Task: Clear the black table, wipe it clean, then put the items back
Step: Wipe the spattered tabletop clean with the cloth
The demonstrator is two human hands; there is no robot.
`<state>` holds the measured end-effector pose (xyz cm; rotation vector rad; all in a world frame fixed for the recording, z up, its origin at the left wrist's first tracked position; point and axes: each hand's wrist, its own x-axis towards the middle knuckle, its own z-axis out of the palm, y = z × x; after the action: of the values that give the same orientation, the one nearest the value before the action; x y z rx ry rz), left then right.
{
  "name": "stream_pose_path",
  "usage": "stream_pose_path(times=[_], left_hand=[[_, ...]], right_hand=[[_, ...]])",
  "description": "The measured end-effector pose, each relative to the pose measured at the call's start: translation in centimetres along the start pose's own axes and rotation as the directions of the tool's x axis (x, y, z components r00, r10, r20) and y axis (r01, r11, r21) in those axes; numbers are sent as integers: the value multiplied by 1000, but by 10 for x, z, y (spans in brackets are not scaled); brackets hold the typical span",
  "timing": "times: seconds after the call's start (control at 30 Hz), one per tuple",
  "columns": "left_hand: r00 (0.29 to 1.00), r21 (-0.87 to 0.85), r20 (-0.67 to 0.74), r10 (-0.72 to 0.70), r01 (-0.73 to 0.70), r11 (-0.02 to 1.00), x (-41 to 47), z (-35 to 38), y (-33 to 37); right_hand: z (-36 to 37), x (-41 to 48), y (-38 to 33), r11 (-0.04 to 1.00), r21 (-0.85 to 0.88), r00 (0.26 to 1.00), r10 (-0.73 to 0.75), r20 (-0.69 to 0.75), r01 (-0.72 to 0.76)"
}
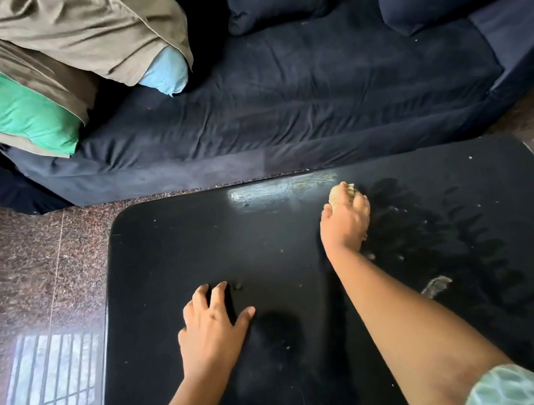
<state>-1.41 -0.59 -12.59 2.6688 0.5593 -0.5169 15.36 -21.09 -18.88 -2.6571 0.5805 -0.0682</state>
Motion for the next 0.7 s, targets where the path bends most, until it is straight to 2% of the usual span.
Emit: stream_pose_path(times=[0.03,0.1,0.17,0.23,0.3,0.33,0.37,0.4,0.43,0.47,0.5,0.53,0.57,0.6,0.67,0.7], left_hand=[[1000,19,-19,15,-15,1000,2,-2,-8],[999,92,-27,36,-33,995,6,-6,-21],[999,151,4,48,-48,987,14,-8,-26],[996,156,33,79,-83,984,24,-11,-18],[993,129,43,110,-114,985,36,-13,0],[992,117,50,117,-122,986,42,-15,10],[991,111,63,117,-124,986,49,-18,18],[991,108,84,107,-116,987,56,-20,24],[991,118,102,92,-103,988,61,-21,27],[990,138,110,83,-97,986,67,-23,28],[991,168,109,80,-97,981,69,-23,27],[991,201,102,87,-106,974,72,-24,25],[991,233,98,96,-117,966,73,-24,24],[990,260,95,107,-128,957,74,-24,23],[987,285,89,133,-153,946,75,-26,23],[987,263,77,144,-159,952,77,-28,23]], right_hand=[[6,2,-14,1000,-20,1000,0,7,0],[10,7,-44,995,-39,994,-90,58,92],[15,6,-64,952,-25,943,-299,144,305],[15,-10,-70,844,97,808,-534,249,528],[12,-33,-55,702,203,648,-710,277,682],[7,-40,-42,647,209,593,-759,269,734],[4,-36,-28,625,202,582,-778,234,754],[-2,-28,-14,631,172,610,-776,162,757],[-5,-15,-1,684,117,679,-729,87,720],[-9,1,9,784,71,785,-620,17,617],[-12,19,15,888,52,890,-455,-35,456],[-12,38,16,962,48,963,-265,-54,267],[-11,55,13,994,29,994,-101,-40,103],[-8,67,5,1000,-3,1000,-7,-25,7],[1,73,-22,998,-61,1000,-7,9,8],[9,66,-39,993,-69,995,-89,35,91]])
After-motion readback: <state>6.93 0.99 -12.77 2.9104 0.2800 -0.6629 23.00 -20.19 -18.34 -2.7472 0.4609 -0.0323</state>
